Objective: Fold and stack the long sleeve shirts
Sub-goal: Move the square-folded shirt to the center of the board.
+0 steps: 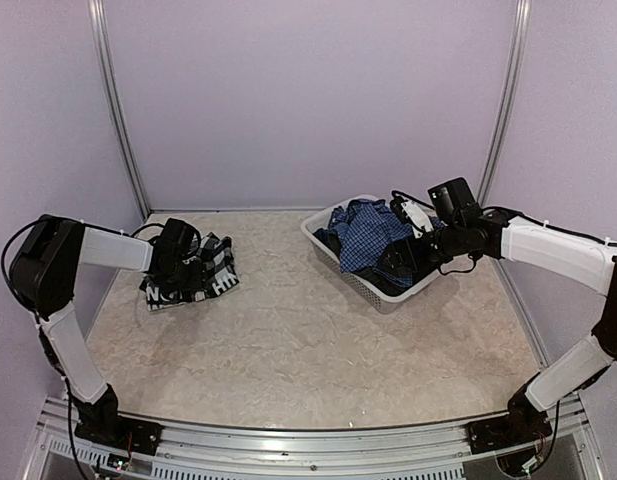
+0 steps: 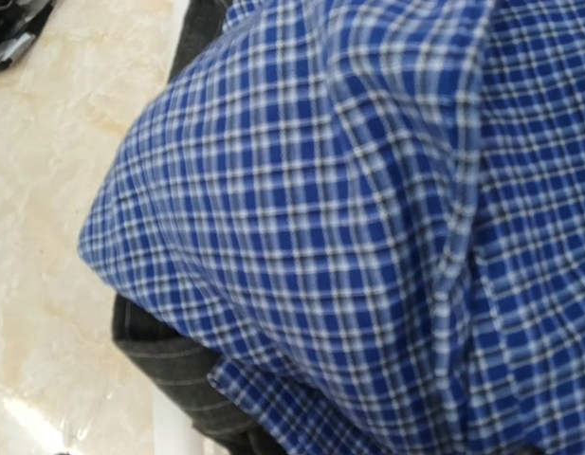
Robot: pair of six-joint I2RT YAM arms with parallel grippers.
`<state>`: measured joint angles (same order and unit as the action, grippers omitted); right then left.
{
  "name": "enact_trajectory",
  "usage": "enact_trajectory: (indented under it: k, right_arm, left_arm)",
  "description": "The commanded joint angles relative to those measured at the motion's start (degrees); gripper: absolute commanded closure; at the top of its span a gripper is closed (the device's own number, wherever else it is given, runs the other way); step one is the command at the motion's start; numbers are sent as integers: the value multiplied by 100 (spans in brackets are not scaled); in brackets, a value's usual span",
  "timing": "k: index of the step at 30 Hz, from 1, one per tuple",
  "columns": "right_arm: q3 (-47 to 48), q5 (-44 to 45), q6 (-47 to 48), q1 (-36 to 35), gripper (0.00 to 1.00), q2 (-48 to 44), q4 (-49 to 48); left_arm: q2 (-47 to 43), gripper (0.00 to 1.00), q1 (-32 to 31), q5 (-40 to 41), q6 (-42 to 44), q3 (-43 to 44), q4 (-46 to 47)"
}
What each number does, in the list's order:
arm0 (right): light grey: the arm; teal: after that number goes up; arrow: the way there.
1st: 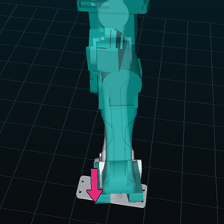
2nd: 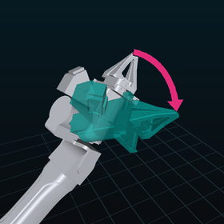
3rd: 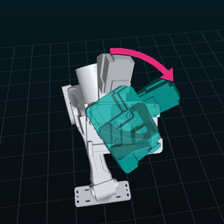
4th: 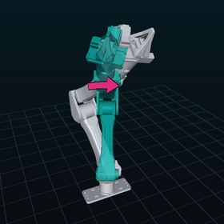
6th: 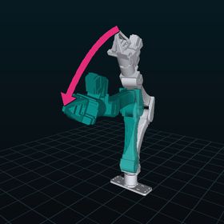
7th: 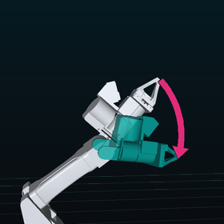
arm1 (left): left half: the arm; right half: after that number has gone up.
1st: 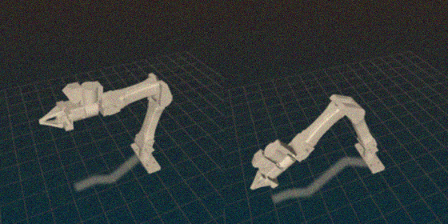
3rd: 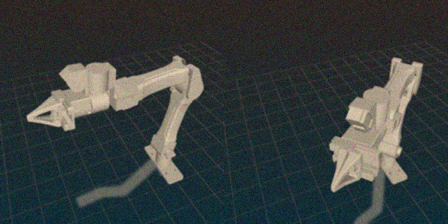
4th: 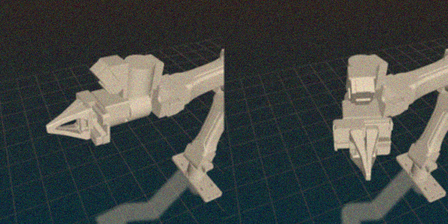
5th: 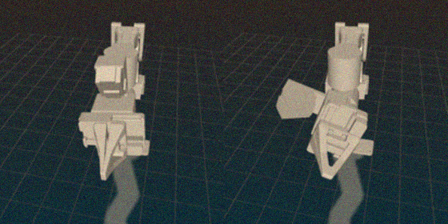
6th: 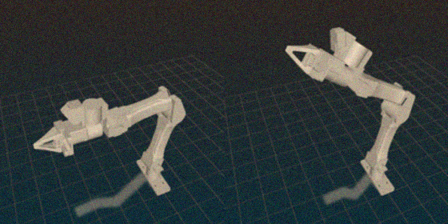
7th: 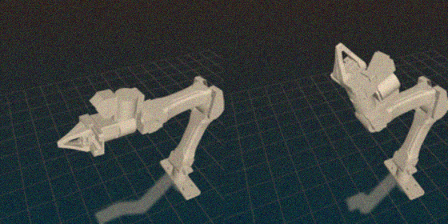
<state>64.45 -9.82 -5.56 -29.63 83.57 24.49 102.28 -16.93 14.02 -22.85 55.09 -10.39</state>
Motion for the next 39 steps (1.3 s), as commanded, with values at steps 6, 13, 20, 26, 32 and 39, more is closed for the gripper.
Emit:
enact_trajectory:
  k: [6,13,20,26,32,39]
  right_arm:
    - [47,-86,-8,-51,2,-139,38]
    - [212,-329,-53,-45,2,-66,65]
    - [411,-494,-55,-47,2,122,126]
    - [618,-212,-60,-50,2,181,276]
    - [802,161,34,-130,2,418,549]
    - [904,330,299,-860,12,892,836]
  left_arm:
    - [752,21,250,717,701,488,-1239]
    - [962,17,520,1769,831,701,-1601]
    - [1090,18,644,1424,1488,680,-1280]
    - [1109,15,726,1957,1307,822,-1561]
    - [464,9,343,2153,1102,712,-1416]
    - [-991,1,-211,1644,919,332,-853]
